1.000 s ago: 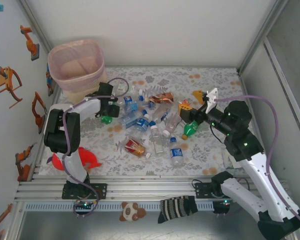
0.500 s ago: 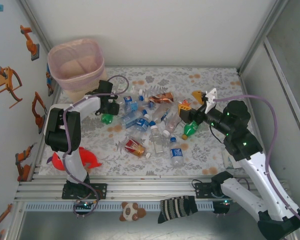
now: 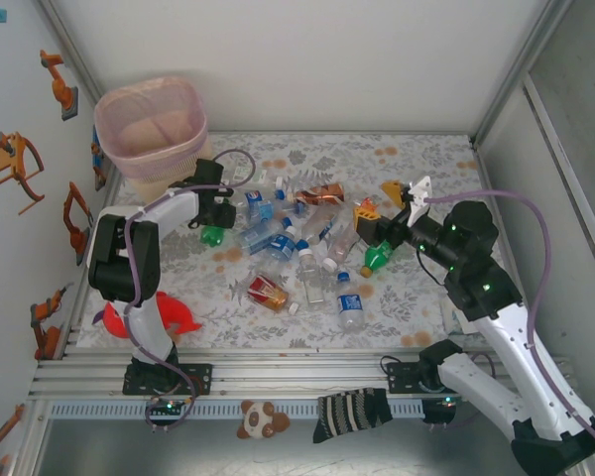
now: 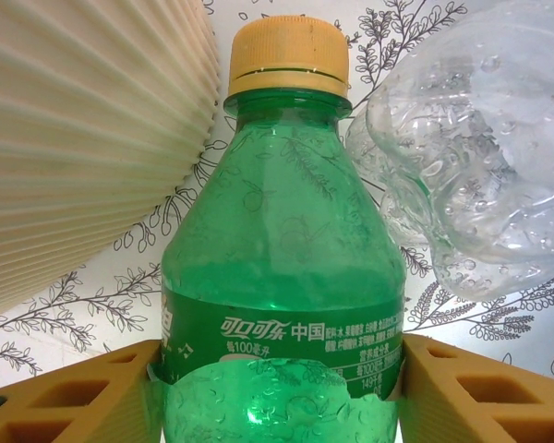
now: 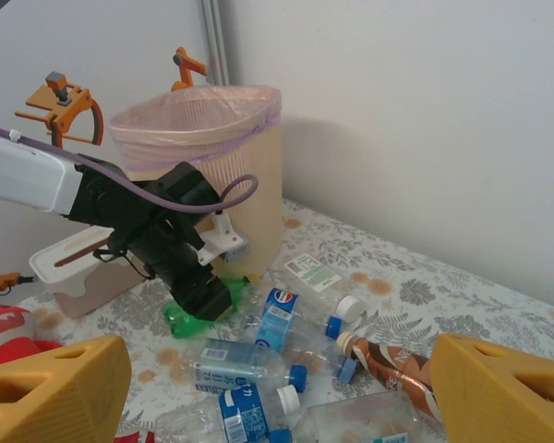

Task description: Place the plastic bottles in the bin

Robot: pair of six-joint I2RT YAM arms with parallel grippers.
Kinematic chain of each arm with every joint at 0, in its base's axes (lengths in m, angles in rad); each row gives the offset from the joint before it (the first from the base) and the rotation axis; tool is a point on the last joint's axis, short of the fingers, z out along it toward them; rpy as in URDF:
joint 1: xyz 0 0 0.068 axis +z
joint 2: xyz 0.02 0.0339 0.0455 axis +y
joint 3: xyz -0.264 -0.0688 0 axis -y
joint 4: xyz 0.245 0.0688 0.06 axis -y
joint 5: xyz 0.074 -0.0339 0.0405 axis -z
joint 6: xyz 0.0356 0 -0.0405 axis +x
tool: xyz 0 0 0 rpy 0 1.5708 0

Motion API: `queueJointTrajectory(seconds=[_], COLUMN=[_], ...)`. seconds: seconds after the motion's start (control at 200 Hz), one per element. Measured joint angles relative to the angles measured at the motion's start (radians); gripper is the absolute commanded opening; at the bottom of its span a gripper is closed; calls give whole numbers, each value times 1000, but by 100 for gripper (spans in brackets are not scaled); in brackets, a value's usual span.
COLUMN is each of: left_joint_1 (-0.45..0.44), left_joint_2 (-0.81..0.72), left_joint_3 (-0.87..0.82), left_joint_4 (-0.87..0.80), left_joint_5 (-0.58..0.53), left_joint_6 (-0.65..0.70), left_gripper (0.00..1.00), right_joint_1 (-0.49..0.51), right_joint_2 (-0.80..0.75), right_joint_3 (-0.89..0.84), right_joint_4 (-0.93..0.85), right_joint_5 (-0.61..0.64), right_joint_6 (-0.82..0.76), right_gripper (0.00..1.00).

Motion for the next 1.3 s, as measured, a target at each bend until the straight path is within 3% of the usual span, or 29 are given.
queueJointTrajectory(seconds=[0.371,0.931,1.302], left_joint_1=[-3,-15,-11], left_joint_2=[-198,-465,-471], left_joint_3=[-3,116,343], left_joint_4=[-64,-51,-34], left_joint_5=[56,330,316], left_joint_6=[-1,-8,8], left_gripper=[59,59,58], right_joint_1=[0,0,0], right_joint_2=[-13,-33,-33], right_joint_3=[-2,-19,-19], right_joint_4=[0,1,1], right_joint_5=[0,0,0], right_joint_6=[0,0,-1], right_gripper=[83,83,83])
